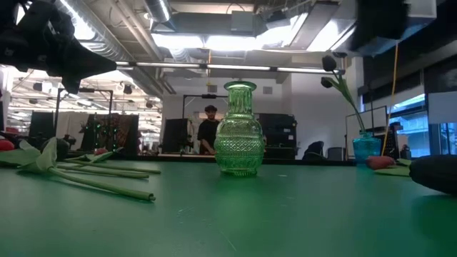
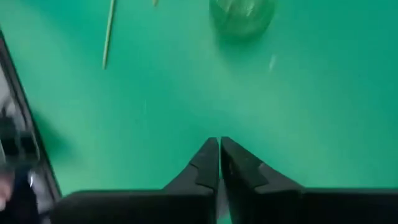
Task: Sort flowers into vase by color
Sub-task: Put the right black flower into the top right blue vase
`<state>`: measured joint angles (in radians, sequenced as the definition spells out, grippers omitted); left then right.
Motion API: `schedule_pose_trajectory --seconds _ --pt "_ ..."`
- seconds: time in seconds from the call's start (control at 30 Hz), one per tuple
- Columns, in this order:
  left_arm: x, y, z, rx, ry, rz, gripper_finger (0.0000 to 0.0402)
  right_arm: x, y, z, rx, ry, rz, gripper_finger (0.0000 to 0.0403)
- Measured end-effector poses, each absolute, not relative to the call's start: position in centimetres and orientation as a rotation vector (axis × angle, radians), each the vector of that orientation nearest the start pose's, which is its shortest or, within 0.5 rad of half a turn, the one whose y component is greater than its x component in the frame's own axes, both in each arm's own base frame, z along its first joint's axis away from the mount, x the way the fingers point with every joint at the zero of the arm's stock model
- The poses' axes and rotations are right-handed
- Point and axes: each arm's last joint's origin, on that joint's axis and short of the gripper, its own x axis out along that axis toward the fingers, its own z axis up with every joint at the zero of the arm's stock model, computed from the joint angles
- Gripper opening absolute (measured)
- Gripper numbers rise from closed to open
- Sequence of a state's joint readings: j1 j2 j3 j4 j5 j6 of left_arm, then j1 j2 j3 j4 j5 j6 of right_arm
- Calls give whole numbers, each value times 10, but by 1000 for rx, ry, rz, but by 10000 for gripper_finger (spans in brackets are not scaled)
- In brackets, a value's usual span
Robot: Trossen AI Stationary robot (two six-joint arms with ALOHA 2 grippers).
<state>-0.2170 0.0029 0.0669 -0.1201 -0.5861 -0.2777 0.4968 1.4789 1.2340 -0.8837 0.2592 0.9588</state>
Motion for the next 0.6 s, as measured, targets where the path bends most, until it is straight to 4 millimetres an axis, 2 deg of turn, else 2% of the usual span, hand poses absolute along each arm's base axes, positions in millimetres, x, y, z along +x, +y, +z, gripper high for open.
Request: schedule_pose_trajectory --seconds 0.13,0.3,0.47,0.6 --pt "90 -3 175 -252 0 373 11 249 148 242 430 1194 -300 43" --pt "90 -3 174 -251 3 374 11 239 172 201 418 1312 -333 96" --pt "90 -3 175 -252 1 374 11 242 187 179 384 1333 -297 156" --pt "90 -3 175 -252 0 374 11 244 188 163 346 1388 -324 176"
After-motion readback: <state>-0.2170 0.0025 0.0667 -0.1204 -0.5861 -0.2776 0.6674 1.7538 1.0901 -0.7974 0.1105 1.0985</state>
